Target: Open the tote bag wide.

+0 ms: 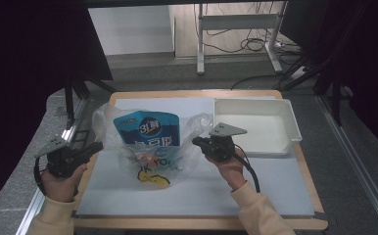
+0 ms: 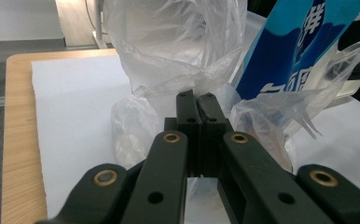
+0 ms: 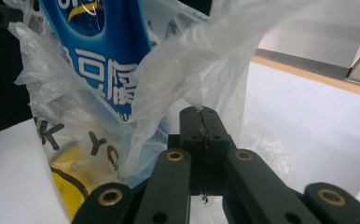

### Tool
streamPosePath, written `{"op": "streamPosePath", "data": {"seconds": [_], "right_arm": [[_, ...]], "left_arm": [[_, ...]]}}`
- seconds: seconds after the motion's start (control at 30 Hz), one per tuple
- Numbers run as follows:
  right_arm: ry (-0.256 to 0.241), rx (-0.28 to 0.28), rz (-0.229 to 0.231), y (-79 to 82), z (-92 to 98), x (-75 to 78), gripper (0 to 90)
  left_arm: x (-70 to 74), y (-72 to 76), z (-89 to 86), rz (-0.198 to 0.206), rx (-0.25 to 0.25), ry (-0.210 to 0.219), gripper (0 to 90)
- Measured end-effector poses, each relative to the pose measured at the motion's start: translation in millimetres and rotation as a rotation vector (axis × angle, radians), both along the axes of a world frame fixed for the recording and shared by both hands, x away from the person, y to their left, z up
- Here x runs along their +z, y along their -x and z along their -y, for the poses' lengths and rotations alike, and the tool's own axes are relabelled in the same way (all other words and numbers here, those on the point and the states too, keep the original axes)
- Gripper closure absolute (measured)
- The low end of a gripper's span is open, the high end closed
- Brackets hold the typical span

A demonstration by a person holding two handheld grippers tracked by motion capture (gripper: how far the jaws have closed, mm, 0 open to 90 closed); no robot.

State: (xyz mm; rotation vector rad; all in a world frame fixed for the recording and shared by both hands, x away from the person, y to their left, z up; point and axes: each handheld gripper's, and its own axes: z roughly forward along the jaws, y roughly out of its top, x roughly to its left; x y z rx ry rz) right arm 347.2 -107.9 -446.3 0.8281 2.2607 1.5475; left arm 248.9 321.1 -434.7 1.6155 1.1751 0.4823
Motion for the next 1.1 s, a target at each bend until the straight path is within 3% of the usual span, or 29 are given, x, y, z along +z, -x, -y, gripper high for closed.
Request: {"op": "streamPosePath", "data": {"seconds": [0.53,1.1], "right_arm": [[0.033,-0.002,-0.034,-0.6,-2.1,-13.6,88.8],[0.071,0.006,-0.068,0.8,-5.7,-28.9,88.7]], "left_arm": [[-9.2,-1.8,0.9,-0.025,-0.011,-0.007,89.6],[-28.1,1.1,-2.3,-0.081,-0.024,-0.001,89.6]]}}
